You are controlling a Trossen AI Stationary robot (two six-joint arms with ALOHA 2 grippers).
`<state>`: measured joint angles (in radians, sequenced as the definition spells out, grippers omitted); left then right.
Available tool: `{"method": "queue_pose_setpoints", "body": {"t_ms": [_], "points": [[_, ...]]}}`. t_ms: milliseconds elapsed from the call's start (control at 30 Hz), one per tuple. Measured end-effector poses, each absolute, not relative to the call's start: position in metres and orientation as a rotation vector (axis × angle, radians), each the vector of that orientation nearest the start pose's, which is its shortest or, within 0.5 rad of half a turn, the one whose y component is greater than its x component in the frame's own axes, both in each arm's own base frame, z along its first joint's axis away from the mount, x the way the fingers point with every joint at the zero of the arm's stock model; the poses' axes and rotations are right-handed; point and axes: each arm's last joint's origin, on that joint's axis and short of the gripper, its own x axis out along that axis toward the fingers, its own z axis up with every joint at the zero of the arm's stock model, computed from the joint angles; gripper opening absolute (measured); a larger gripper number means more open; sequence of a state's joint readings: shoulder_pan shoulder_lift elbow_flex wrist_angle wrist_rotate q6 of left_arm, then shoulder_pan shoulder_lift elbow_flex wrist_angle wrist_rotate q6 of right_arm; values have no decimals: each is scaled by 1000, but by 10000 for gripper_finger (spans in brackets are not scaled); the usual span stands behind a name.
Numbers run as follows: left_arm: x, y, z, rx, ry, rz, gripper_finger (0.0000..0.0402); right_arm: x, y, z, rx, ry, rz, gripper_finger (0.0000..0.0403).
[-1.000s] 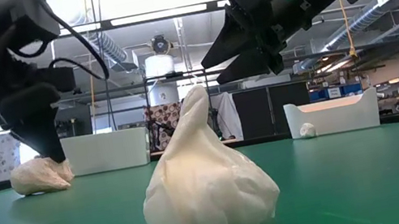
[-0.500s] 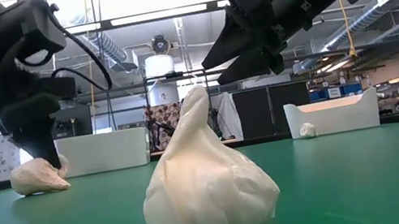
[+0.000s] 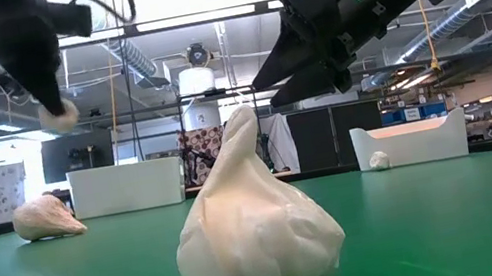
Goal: Sort produce into baskets
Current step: Put the middle left white garlic into the gray bin
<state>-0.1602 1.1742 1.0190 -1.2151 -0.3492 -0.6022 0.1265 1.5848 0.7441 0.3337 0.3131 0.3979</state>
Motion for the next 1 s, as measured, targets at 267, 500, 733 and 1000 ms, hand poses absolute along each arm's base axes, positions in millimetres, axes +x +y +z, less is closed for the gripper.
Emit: {"method": "queue_pose_setpoints", "body": {"t_ms": [267,500,733,1000], "points": [[169,-54,290,-335,1513,97,147,314,31,179,244,455,-270,290],[154,-86,278,-549,1694,14,147,314,31,179,246,455,-270,290],[146,-107,251,-635,1756,7,148,313,32,178,251,464,-265,290],[150,-114,230,-720,1692,43,217,313,32,178,260,468,-245,290]]}}
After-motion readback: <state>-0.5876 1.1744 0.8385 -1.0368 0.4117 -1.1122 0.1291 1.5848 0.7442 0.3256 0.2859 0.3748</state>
